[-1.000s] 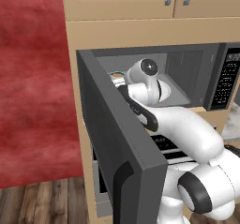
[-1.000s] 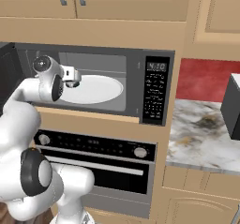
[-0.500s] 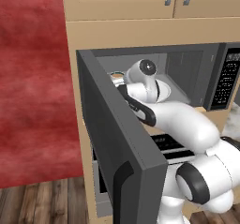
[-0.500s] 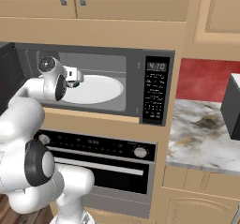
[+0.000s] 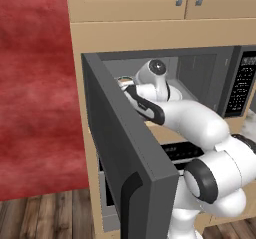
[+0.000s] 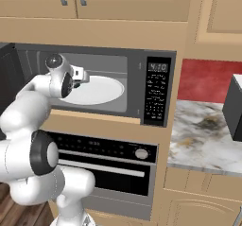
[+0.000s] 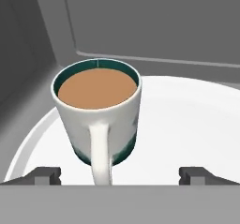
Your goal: Pick the cup of tea, navigate to the dining table, and place it on the saucer.
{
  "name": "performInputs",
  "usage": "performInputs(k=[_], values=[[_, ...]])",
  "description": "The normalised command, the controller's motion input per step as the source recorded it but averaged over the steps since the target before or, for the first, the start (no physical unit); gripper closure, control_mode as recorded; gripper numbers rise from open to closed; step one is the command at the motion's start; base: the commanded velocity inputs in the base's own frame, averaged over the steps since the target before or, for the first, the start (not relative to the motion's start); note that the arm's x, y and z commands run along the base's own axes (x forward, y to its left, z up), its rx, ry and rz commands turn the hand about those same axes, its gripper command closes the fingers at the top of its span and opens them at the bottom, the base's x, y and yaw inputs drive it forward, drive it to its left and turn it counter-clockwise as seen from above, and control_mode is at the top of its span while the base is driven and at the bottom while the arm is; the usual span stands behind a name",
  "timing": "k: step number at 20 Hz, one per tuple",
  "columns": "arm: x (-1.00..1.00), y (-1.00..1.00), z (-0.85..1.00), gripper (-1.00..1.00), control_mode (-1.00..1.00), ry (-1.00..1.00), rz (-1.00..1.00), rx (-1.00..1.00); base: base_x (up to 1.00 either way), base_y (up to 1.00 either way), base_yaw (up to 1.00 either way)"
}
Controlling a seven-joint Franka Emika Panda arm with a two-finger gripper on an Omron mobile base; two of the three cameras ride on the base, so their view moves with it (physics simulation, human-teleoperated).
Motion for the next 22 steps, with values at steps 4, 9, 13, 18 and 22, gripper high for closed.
performInputs(k=[4, 9, 13, 18, 22], values=[[0.0, 0.0, 0.0, -1.0, -1.0, 0.01, 0.0, 0.01, 0.0, 0.0, 0.0], [0.0, 0.0, -0.06, -1.0, -1.0, 0.0, 0.0, 0.01, 0.0, 0.0, 0.0], [0.0, 0.04, -0.21, -1.0, -1.0, 0.0, 0.0, 0.0, 0.0, 0.0, 0.0], [0.01, 0.09, -0.08, -1.0, -1.0, -0.01, 0.0, 0.0, 0.0, 0.0, 0.0], [0.19, 0.05, 0.0, -1.0, -1.0, 0.0, 0.0, 0.0, 0.0, 0.0, 0.0]])
